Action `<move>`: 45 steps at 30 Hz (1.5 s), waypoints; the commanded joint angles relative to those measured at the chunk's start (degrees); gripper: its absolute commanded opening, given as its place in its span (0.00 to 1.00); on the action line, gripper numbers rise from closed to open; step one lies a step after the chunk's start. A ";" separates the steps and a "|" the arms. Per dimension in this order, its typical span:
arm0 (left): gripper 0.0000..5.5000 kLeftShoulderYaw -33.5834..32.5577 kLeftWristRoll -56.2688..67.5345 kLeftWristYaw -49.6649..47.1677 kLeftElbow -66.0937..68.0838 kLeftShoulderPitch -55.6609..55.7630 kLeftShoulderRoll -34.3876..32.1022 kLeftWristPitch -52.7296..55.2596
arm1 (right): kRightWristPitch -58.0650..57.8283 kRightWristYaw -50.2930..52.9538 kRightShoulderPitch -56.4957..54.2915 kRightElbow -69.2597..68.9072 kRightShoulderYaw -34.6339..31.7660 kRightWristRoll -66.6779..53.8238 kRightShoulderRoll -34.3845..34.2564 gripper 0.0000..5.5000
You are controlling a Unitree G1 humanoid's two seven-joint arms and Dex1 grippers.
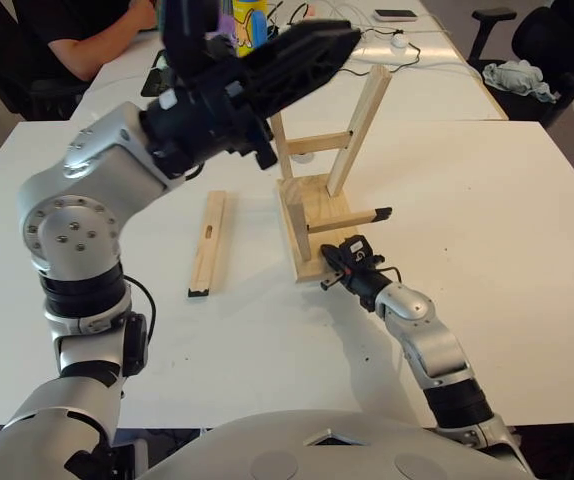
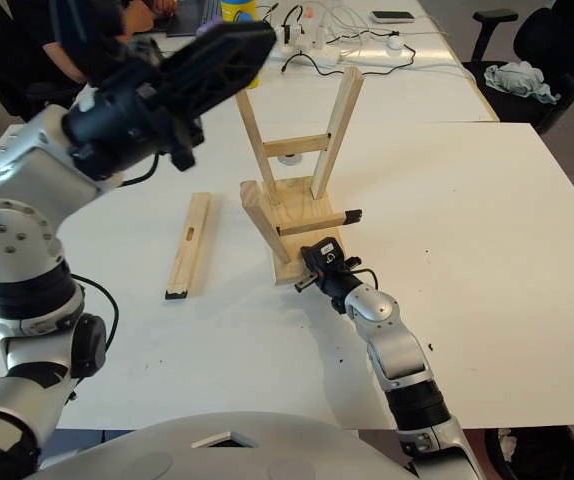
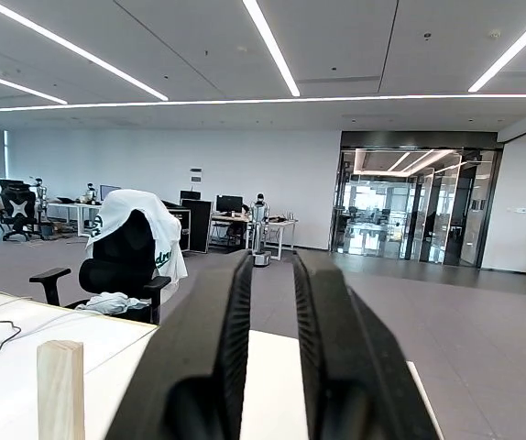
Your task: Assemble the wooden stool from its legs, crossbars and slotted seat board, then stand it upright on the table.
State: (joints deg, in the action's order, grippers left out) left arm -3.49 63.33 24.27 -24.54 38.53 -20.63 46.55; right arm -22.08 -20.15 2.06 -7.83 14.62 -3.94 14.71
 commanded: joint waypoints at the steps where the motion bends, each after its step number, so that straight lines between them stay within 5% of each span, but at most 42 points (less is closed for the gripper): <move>1: 0.02 4.52 -4.90 0.63 0.23 0.70 2.11 -1.67 | -4.65 -1.09 3.44 6.84 2.55 1.41 0.55 0.00; 10: 0.01 -0.29 3.20 -2.92 2.67 6.11 6.51 -1.65 | -4.36 -0.87 3.13 7.38 2.84 1.54 0.07 0.00; 14: 0.01 21.66 -19.20 6.09 4.66 -2.54 -6.08 -1.31 | -4.37 -0.64 3.31 7.33 3.06 1.57 -0.23 0.00; 17: 0.01 29.59 -27.03 8.97 5.44 -7.58 -9.40 -2.90 | -4.49 -1.15 2.67 7.51 3.58 1.71 -0.12 0.00; 27: 0.01 13.93 -20.86 5.25 4.99 -2.51 2.00 -8.59 | -4.72 -1.48 3.04 7.16 3.34 1.74 0.37 0.00; 32: 0.01 -2.54 6.83 -4.87 2.73 4.31 7.72 -6.08 | -4.83 -1.30 3.70 6.74 3.40 1.69 0.45 0.00; 34: 0.01 0.39 2.33 -5.06 3.50 2.88 4.70 -2.77 | -4.87 -1.29 3.89 6.65 3.48 1.66 0.47 0.00; 37: 0.01 20.03 -18.26 -1.33 3.84 -1.59 -6.54 0.00 | -4.83 -1.46 3.81 6.80 3.66 1.69 0.52 0.00; 39: 0.01 26.37 -24.15 0.23 4.56 -4.75 -8.80 -0.36 | -4.89 -1.77 3.37 6.98 3.89 1.76 0.62 0.00; 42: 0.01 25.70 -26.17 0.43 5.57 -8.72 -7.41 -2.14 | -4.85 -2.21 2.61 7.37 3.83 1.78 1.00 0.00; 45: 0.01 18.42 -25.82 -1.34 6.63 -8.04 -3.41 -7.54 | -4.86 -2.15 2.56 7.16 3.57 1.62 1.13 0.00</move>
State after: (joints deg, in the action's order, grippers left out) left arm 16.95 39.70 24.39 -21.97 34.35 -25.48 38.53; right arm -20.83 -20.46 0.43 -5.68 15.84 -3.18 14.78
